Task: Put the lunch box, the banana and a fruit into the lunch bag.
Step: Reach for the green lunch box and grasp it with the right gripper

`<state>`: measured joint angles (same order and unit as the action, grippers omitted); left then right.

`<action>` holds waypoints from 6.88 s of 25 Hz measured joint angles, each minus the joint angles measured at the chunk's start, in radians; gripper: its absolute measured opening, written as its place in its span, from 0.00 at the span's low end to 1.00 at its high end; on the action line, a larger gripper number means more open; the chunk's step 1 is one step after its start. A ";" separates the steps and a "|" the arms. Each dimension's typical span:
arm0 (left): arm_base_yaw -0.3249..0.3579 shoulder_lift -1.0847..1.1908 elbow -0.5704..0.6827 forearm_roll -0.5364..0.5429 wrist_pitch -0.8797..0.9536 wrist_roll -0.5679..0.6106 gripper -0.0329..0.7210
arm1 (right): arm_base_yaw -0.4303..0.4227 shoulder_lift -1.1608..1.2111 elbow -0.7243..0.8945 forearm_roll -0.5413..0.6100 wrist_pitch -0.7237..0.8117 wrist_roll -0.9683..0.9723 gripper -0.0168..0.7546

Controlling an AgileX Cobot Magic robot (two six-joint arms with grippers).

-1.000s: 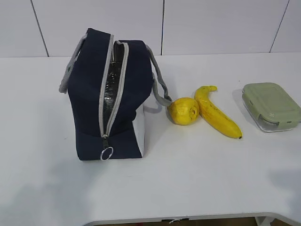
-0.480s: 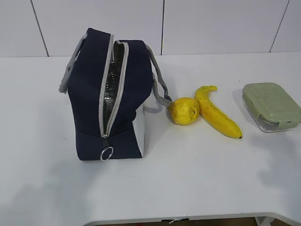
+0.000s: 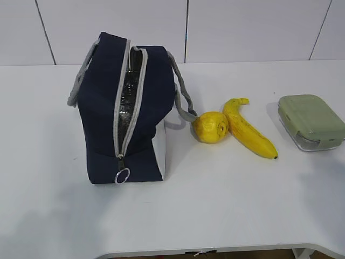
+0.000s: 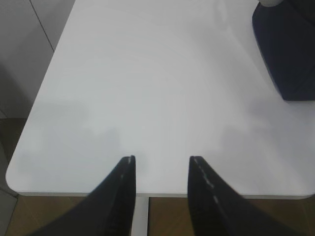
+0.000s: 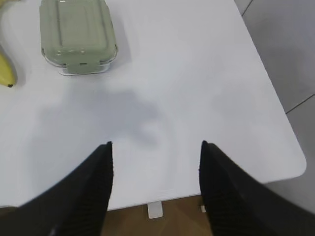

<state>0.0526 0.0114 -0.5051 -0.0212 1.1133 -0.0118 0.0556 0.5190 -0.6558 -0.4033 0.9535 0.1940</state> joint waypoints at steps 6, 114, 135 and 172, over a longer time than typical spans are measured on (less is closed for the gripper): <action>0.000 0.000 0.000 0.000 0.000 0.000 0.38 | 0.000 0.152 -0.127 -0.036 0.018 0.013 0.62; 0.000 0.000 0.000 -0.001 0.000 0.000 0.38 | -0.450 1.732 -1.190 1.033 0.262 -0.805 0.60; 0.000 0.000 0.000 -0.001 0.000 0.000 0.38 | -0.440 1.659 -1.051 1.065 0.260 -0.741 0.72; 0.000 0.000 0.000 -0.001 0.000 0.000 0.38 | -0.497 1.270 -0.737 1.136 0.273 -0.906 0.73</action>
<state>0.0526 0.0114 -0.5051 -0.0219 1.1133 -0.0118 -0.4416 1.7894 -1.3929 0.7329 1.2262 -0.7122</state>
